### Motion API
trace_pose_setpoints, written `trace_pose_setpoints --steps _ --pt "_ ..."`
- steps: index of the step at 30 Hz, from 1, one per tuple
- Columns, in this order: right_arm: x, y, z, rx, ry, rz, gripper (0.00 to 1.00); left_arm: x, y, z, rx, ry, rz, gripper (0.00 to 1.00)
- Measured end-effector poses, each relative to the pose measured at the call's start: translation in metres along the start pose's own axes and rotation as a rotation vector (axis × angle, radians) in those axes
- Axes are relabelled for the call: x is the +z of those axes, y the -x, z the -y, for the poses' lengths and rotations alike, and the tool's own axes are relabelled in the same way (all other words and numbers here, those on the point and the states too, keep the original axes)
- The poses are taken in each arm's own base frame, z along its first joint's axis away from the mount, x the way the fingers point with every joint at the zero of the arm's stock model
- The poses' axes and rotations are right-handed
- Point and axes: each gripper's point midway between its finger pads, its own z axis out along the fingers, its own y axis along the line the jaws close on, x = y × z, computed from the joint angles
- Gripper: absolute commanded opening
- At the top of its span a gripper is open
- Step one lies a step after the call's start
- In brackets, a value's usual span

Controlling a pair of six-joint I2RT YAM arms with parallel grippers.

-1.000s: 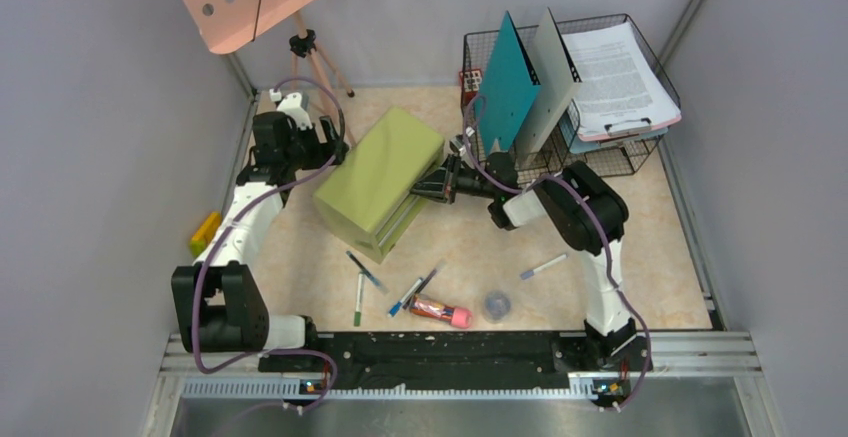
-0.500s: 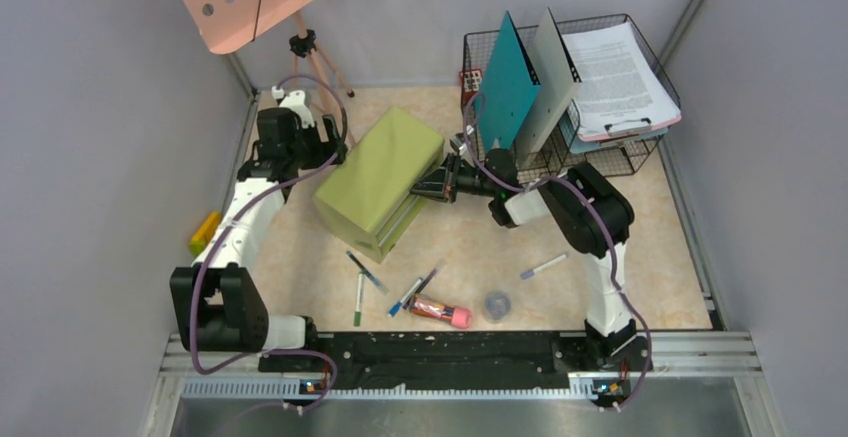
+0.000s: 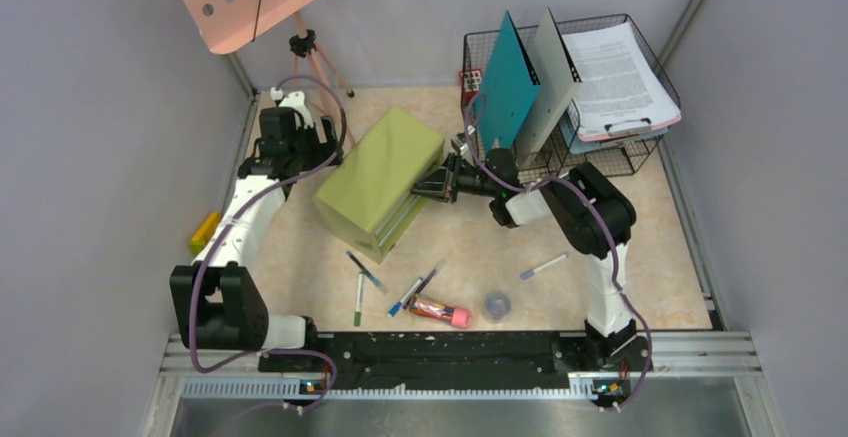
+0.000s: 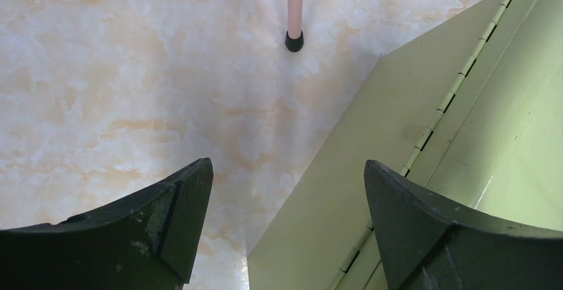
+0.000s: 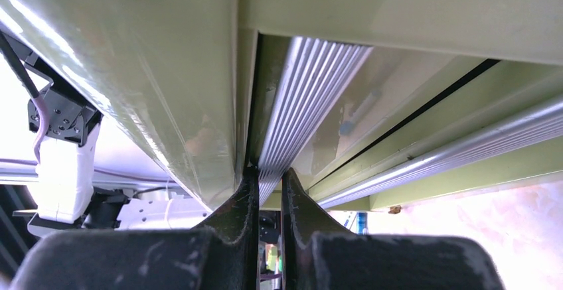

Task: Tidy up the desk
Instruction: Open the drawer in the storage box.

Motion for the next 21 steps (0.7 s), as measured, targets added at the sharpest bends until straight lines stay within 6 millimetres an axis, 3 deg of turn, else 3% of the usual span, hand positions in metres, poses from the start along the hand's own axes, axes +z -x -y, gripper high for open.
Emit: trace_pose_setpoints --steps 18,21 --pt "-0.014 -0.002 -0.001 0.012 -0.020 -0.019 0.00 0.000 -0.016 -0.005 -0.002 0.019 -0.083 0.91" --pt "-0.014 -0.002 0.000 0.008 -0.024 -0.020 0.00 -0.003 -0.014 -0.003 0.033 0.007 -0.090 0.95"
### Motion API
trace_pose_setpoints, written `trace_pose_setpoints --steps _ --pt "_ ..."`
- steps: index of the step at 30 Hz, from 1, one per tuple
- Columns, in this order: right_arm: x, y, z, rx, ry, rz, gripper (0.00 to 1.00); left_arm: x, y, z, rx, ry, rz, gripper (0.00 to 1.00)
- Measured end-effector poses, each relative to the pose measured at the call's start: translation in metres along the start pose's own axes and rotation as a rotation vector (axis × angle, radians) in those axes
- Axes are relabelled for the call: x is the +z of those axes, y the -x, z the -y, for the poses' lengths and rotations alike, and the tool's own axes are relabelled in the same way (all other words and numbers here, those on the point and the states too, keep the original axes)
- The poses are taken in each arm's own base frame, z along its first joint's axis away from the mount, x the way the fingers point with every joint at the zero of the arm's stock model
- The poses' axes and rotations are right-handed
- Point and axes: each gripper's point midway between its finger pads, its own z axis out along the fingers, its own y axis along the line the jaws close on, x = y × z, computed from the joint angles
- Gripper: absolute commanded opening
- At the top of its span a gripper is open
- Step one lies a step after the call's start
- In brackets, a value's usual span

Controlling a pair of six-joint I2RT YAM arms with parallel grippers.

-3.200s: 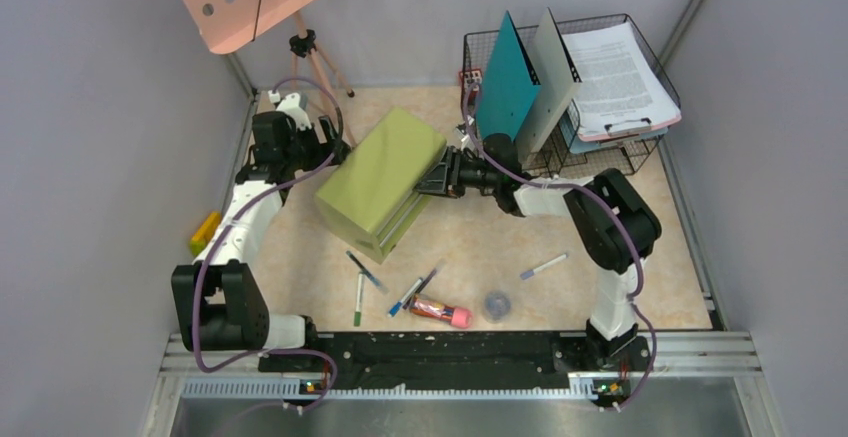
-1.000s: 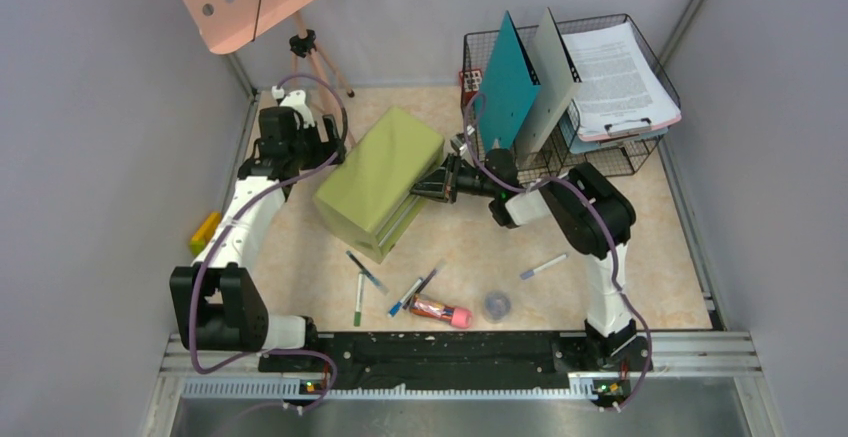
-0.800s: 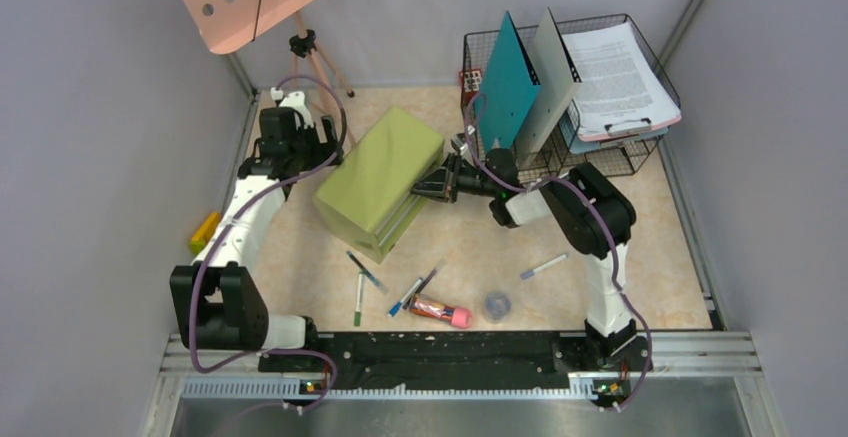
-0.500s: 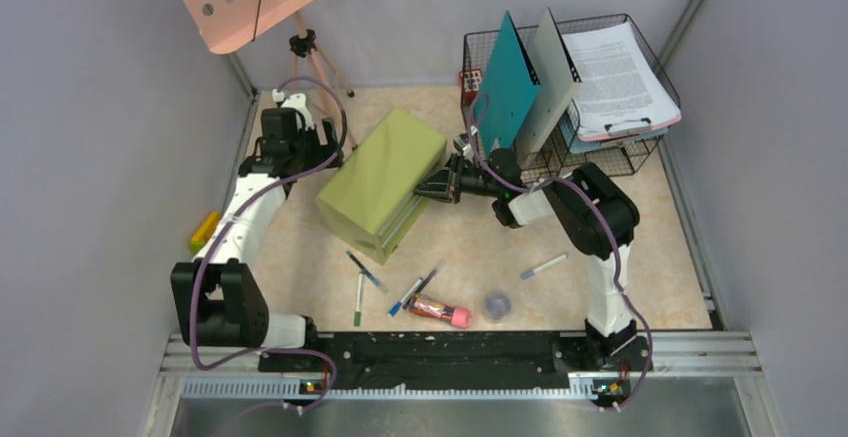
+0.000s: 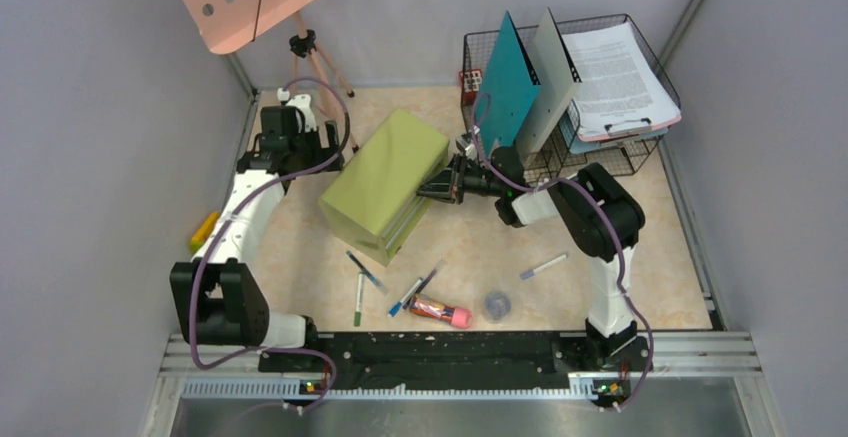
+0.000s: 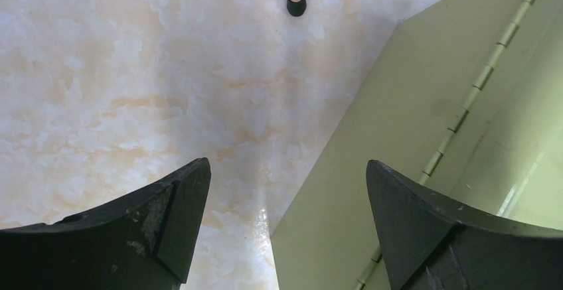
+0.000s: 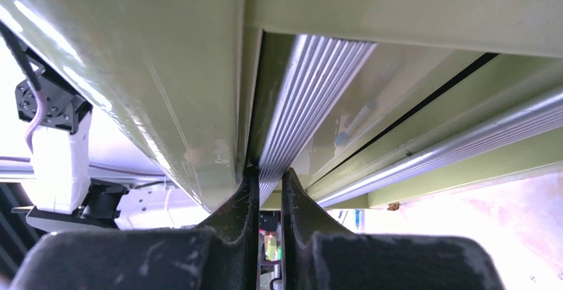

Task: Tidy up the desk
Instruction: Open the drawer in the storage box.

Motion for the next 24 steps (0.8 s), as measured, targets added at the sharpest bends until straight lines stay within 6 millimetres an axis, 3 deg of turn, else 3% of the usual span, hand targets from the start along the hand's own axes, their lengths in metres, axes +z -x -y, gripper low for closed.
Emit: trace_pose_setpoints --steps 5,9,12,15,19,24 --pt "0.000 0.000 0.001 -0.015 -0.007 -0.001 0.00 -0.016 0.008 0.009 0.094 -0.038 0.005 0.98" --pt "0.000 0.000 0.001 -0.023 -0.011 -0.003 0.00 -0.039 0.024 0.035 0.211 -0.100 0.065 0.98" --pt "0.000 0.000 0.001 -0.028 -0.018 -0.012 0.00 -0.056 0.026 0.078 0.340 -0.189 0.096 0.98" --pt "0.000 0.000 0.002 -0.033 -0.022 -0.023 0.00 -0.069 0.013 0.131 0.481 -0.298 0.104 0.98" --pt "0.000 0.000 0.002 -0.038 -0.029 -0.023 0.00 -0.066 -0.006 0.165 0.578 -0.359 0.065 0.98" --pt "0.000 0.000 0.002 -0.041 -0.033 -0.023 0.00 -0.043 -0.029 0.184 0.645 -0.359 -0.011 0.98"
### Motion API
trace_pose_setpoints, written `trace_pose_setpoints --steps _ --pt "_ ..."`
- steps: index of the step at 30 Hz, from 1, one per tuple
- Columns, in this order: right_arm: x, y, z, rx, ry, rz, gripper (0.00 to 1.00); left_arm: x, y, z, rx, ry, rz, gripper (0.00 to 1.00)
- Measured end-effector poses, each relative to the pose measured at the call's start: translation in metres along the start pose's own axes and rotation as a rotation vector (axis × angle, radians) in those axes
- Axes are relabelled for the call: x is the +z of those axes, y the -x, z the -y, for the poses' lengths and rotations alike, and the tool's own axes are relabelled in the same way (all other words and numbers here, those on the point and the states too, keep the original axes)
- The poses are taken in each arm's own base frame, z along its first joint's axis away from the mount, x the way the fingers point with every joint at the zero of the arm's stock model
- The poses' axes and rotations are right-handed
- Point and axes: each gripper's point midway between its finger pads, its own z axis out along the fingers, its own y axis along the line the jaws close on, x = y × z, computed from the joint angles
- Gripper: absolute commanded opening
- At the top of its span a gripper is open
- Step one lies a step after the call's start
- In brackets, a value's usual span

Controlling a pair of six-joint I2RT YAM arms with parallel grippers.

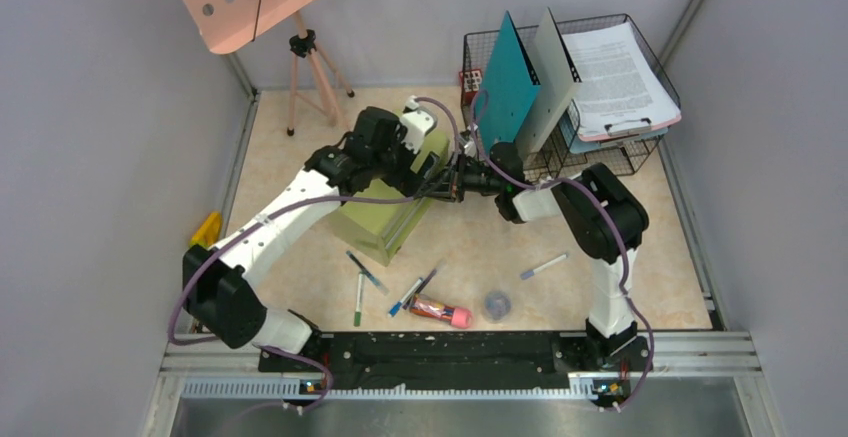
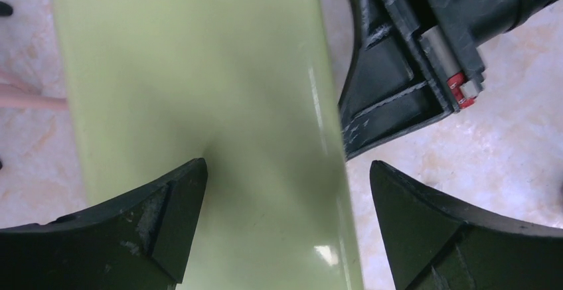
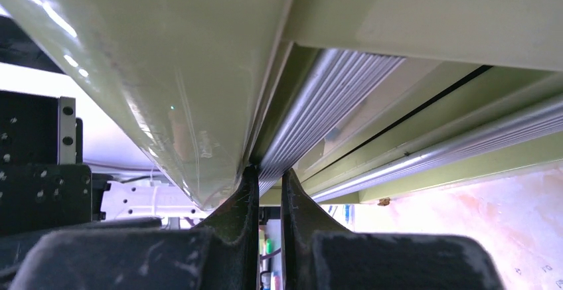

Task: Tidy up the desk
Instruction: Open the drawer in the storage box.

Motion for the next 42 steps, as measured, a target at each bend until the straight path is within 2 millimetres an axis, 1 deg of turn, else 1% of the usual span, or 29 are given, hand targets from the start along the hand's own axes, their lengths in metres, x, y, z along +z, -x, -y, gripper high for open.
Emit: trace_pose_setpoints --steps 2,6,9,13,14,22,29,35,42 --pt "0.000 0.000 0.000 -0.002 -0.003 0.001 0.00 0.006 0.002 0.005 0.022 -0.001 0.000 0.98" --pt "-0.001 0.000 0.000 -0.005 -0.010 0.001 0.00 0.010 0.002 0.011 0.058 0.015 -0.012 0.98" --pt "-0.001 0.000 0.000 -0.009 -0.011 0.002 0.00 0.013 0.001 0.006 0.075 0.062 -0.019 0.98" --pt "-0.001 0.001 -0.001 -0.011 -0.012 0.005 0.00 0.015 0.000 -0.010 0.086 0.156 -0.031 0.98" --pt "-0.001 0.001 -0.001 -0.012 -0.012 0.006 0.00 0.015 0.000 -0.011 0.087 0.164 -0.032 0.98" --pt "-0.003 0.000 -0.002 -0.018 -0.026 0.036 0.00 0.016 0.000 -0.011 0.091 0.200 -0.039 0.98" --pt "-0.011 -0.004 -0.002 -0.022 -0.032 0.052 0.00 0.018 -0.001 -0.012 0.091 0.216 -0.044 0.98" --pt "-0.011 -0.004 -0.003 -0.026 -0.033 0.057 0.00 0.020 0.000 -0.012 0.093 0.230 -0.045 0.98" --pt "-0.025 -0.008 -0.003 -0.065 -0.051 0.080 0.00 0.023 0.001 -0.017 0.087 0.260 -0.042 0.98"
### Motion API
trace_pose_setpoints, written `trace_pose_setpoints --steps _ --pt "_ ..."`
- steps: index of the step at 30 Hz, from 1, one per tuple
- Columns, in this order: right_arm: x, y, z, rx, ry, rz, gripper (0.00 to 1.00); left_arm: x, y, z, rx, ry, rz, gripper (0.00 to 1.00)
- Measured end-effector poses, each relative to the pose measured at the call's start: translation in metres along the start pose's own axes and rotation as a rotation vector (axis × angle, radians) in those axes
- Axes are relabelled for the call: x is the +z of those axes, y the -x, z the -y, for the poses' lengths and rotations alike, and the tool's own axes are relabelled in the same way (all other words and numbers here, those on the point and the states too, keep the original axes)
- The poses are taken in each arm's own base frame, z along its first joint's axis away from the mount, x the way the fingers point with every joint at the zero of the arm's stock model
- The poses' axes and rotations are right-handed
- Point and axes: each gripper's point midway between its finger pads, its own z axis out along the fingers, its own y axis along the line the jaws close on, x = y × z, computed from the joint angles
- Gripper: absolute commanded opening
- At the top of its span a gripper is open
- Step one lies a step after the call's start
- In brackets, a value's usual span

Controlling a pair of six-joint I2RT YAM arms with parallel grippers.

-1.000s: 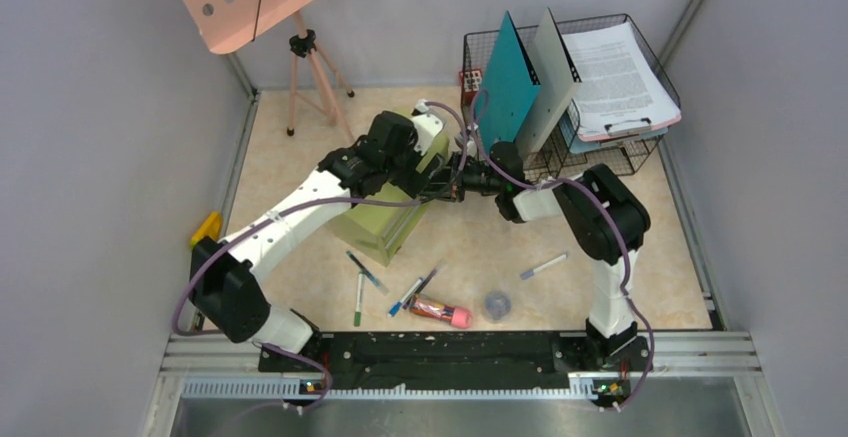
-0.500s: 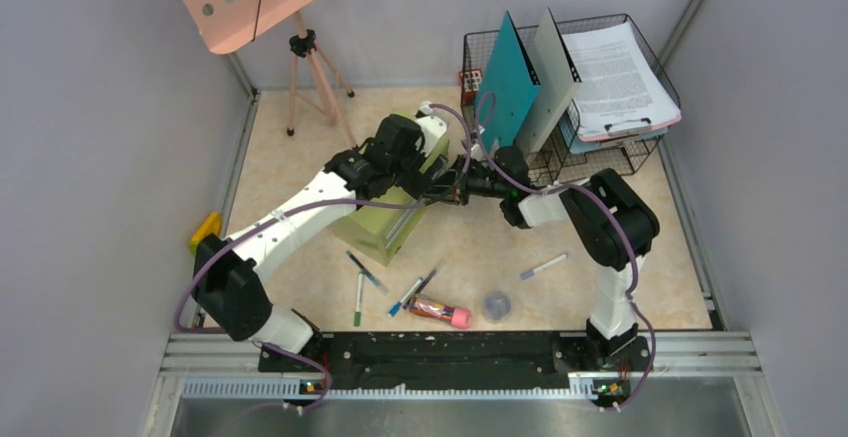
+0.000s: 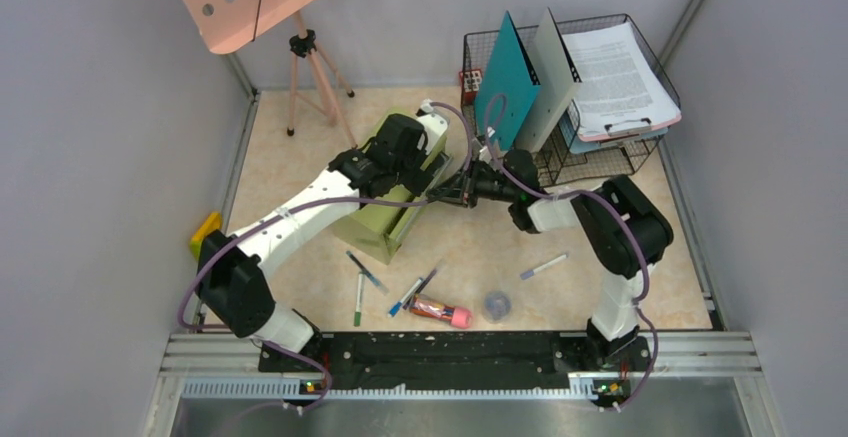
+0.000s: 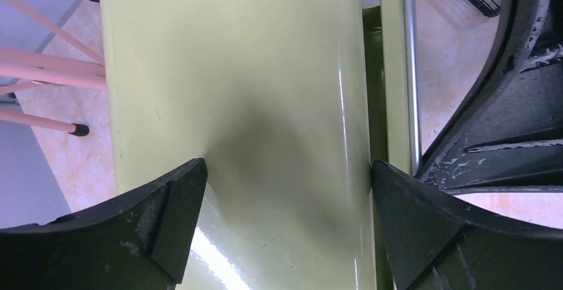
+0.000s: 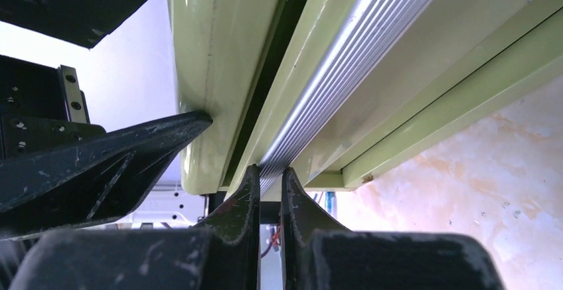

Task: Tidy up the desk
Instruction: Open the drawer in the storage box.

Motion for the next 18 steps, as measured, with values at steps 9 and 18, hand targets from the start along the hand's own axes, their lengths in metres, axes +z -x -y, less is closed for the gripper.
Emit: trace_pose_setpoints --steps 9,18 --pt "-0.011 -0.004 -0.018 -0.108 0.038 -0.008 0.00 0.002 0.000 0.000 0.014 -0.002 0.007 0.98" --pt "-0.020 -0.006 -0.044 -0.229 0.109 -0.008 0.00 0.001 0.001 -0.001 0.032 -0.019 0.025 0.98"
